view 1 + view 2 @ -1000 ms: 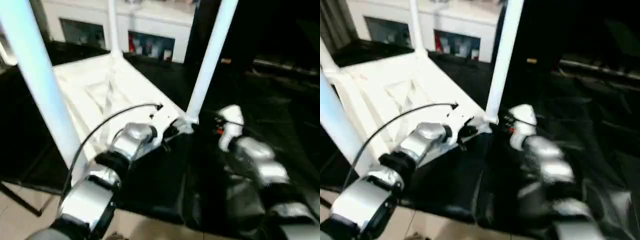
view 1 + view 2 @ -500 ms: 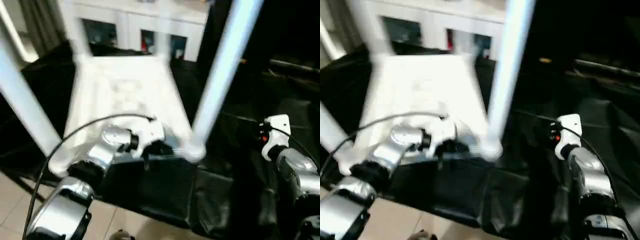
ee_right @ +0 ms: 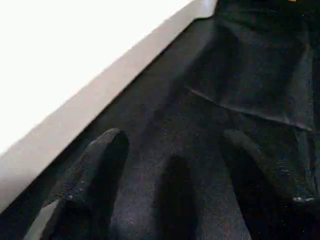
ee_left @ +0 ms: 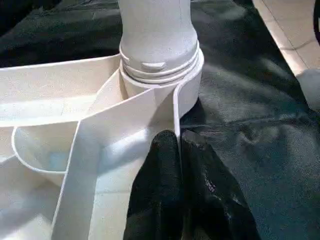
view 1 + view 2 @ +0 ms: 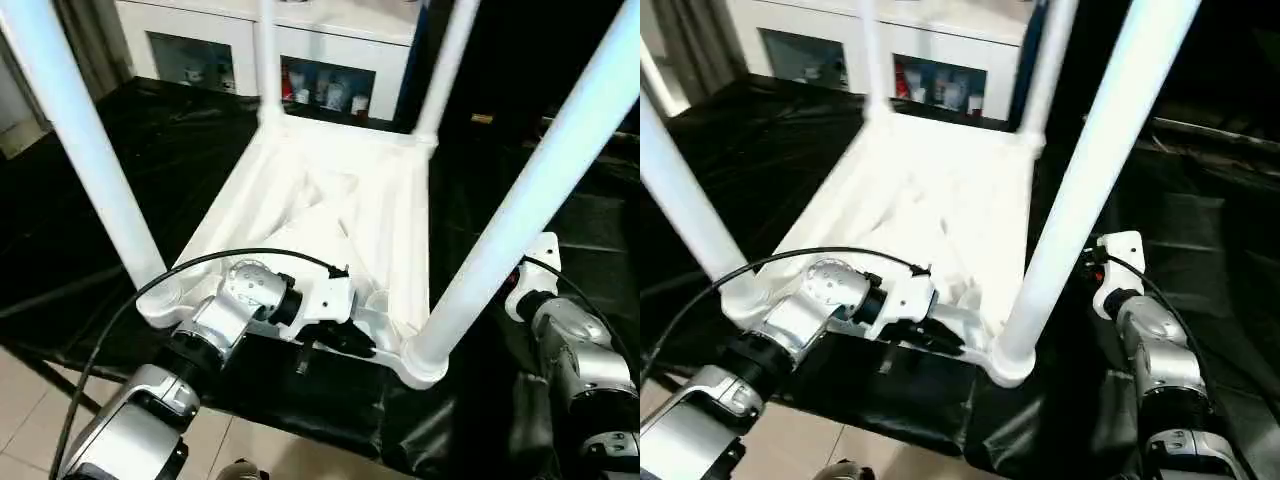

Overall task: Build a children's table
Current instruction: Rotate leg to tighten

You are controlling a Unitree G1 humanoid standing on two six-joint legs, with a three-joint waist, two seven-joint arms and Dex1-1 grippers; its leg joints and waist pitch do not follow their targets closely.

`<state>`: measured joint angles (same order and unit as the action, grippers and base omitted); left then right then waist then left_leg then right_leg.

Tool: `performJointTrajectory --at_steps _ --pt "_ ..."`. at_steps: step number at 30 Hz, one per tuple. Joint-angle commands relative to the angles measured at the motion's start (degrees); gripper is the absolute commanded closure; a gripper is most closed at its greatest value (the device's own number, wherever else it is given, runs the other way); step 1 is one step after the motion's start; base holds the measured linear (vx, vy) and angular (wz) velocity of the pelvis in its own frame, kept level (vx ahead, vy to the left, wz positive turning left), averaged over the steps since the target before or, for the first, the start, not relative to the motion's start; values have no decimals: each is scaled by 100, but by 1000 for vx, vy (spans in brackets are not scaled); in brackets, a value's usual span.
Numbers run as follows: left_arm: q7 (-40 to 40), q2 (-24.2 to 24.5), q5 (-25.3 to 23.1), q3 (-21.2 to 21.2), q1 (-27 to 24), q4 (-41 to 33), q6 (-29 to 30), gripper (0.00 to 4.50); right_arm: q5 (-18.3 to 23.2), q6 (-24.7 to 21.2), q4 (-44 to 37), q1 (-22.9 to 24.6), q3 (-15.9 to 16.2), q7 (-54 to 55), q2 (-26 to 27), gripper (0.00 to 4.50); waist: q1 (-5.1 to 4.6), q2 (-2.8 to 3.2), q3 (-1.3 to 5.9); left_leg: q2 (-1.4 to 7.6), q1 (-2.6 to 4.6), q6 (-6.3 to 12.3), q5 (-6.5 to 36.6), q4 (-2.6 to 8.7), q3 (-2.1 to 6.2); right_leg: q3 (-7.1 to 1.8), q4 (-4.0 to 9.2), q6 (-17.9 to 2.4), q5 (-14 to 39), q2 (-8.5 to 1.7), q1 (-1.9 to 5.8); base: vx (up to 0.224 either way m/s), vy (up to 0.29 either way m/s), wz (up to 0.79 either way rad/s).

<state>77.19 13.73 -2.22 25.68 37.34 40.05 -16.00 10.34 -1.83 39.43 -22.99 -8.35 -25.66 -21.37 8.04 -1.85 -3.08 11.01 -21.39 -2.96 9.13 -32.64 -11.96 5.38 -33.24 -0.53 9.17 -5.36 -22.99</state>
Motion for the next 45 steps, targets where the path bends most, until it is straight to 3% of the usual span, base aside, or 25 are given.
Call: performJointTrajectory --at_steps 1,2,8,12,13,15,16,17,18,19,20,21,22,23,25,27,31,32,34,35,37,42,43,44,45 --pt "-143 -12 0 -114 152 20 -309 450 -68 19 -60 -4 39 53 23 127 -23 -35 395 290 101 130 1466 358 131 -290 337 -1040 1475 -411 271 0 0 0" --pt "-119 -7 47 -165 167 51 -245 405 -53 17 -76 11 35 64 60 122 -23 -40 396 290 103 126 1450 355 128 -291 333 -1048 1456 -412 270 0 0 0" --pt "43 106 671 -630 -134 -756 408 362 -5 72 -333 164 -11 437 395 122 -15 -55 381 310 116 69 1512 368 128 -296 315 -1181 1520 -431 243 0 0 0" --pt "-272 228 1285 -1035 -492 -1708 1044 337 -10 24 -678 260 -83 774 560 122 -26 -7 376 313 127 15 1576 387 139 -308 290 -1187 1411 -415 232 0 0 0" --pt "-559 242 1391 -1219 -595 -1972 1277 318 -24 -25 -809 302 -100 877 583 122 -35 26 383 324 134 -30 1595 390 142 -319 252 -1219 1273 -411 237 0 0 0" --pt "-1956 52 1208 -1880 -732 -2201 1550 308 -256 -179 -1155 434 -86 1260 555 122 -68 11 366 288 133 -39 1715 389 134 -314 291 -1159 1375 -373 230 0 0 0" --pt "-1956 52 1208 -1880 -732 -2201 1550 308 -256 -179 -1155 434 -86 1260 555 122 -79 16 353 291 123 -69 1757 396 140 -314 297 -1127 1419 -360 237 0 0 0" --pt "-2645 -36 950 -2130 -785 -2184 1592 308 -324 -270 -1296 489 -84 1368 548 122 -76 8 333 269 139 -90 1923 391 149 -310 374 -917 1900 -371 227 0 0 0" --pt "-3957 -289 581 -2635 -1074 -2369 1862 308 -442 -539 -1582 591 -129 1688 571 122 -82 -22 327 273 155 -131 2018 392 160 -301 397 -750 2113 -353 219 0 0 0" --pt "-3957 -289 581 -2635 -1074 -2369 1862 308 -442 -539 -1582 591 -129 1688 571 122 -91 -27 324 283 131 -153 2008 405 181 -297 386 -691 2152 -363 245 0 0 0" --pt "-4278 -391 528 -2771 -1211 -2521 2083 308 -456 -619 -1694 636 -148 1775 595 122 -95 -59 326 245 152 -114 2026 393 171 -283 452 -550 2462 -371 214 0 0 0" --pt "-4458 -449 500 -2840 -1332 -2666 2213 308 -459 -698 -1838 686 -137 1799 613 122 -108 -40 336 252 151 -125 2019 395 178 -290 436 -519 2465 -367 214 0 0 0" --pt "-4800 -608 431 -2996 -1658 -3077 2351 308 -437 -885 -2251 846 -62 1762 671 122 -132 -102 330 252 140 -101 1993 394 173 -293 445 -484 2462 -349 207 0 0 0" --pt "-4921 -674 407 -3061 -1814 -3267 2362 308 -425 -964 -2450 930 -14 1732 705 122 -151 -95 342 267 100 -2 1836 395 174 -306 427 -465 2176 -345 207 0 0 0" --pt "-4980 -774 503 -3088 -2269 -3949 2232 308 -294 -925 -2963 1231 155 1519 786 122 -145 -101 373 287 70 61 1640 384 187 -316 382 -512 1790 -351 233 0 0 0" --pt "-4865 -763 707 -3028 -2536 -4367 2245 308 -236 -841 -3188 1396 276 1373 803 122 -175 -112 349 285 72 121 1688 392 173 -311 377 -609 1605 -320 203 0 0 0" --pt "-4593 -638 898 -2767 -3030 -5033 2249 308 -203 -808 -3294 1508 270 1398 848 122 -188 -126 280 278 103 40 2116 418 177 -317 462 -435 2331 -325 144 0 0 0" --pt "-4618 -651 1074 -2779 -3133 -5214 2665 279 -156 -862 -3301 1484 226 1411 866 122 -193 -118 272 273 129 -28 2248 414 176 -319 475 -364 2540 -323 122 0 0 0" --pt "-4758 -669 1010 -2767 -3260 -5419 2955 273 -76 -979 -3418 1478 171 1396 917 106 -205 -111 258 261 146 -67 2379 415 181 -316 503 -283 2713 -311 102 0 0 0" --pt "-4829 -673 943 -2759 -3314 -5499 3036 273 -64 -1034 -3483 1475 160 1395 936 96 -235 -92 259 253 111 -121 2437 432 211 -302 519 -152 2813 -301 129 0 0 0" --pt "-5175 -853 847 -2926 -3374 -5503 3003 237 -15 -1053 -3557 1457 225 1246 934 79 -250 -19 268 242 137 -161 2495 423 221 -298 545 -73 2800 -291 115 0 0 0" --pt "-5409 -854 859 -2979 -3573 -5622 3068 213 83 -1176 -3750 1481 295 1178 944 47 -329 -26 286 227 97 -118 2448 426 240 -282 544 -83 2588 -268 160 0 0 0" --pt "-5445 -848 841 -2970 -3594 -5629 3067 197 60 -1188 -3769 1503 312 1187 933 37 -321 7 292 228 102 -110 2394 423 238 -290 532 -102 2499 -267 156 0 0 0" --pt "-5453 -847 837 -2969 -3599 -5631 3067 187 55 -1190 -3774 1508 316 1189 931 25 -330 -5 298 231 96 -107 2355 421 237 -293 526 -120 2424 -264 163 0 0 0" --pt "-5825 -877 553 -2958 -3630 -5623 3134 185 -124 -1306 -3838 1597 409 1274 865 15 -337 44 300 238 97 -127 2342 426 237 -298 513 -166 2263 -243 164 0 0 0"
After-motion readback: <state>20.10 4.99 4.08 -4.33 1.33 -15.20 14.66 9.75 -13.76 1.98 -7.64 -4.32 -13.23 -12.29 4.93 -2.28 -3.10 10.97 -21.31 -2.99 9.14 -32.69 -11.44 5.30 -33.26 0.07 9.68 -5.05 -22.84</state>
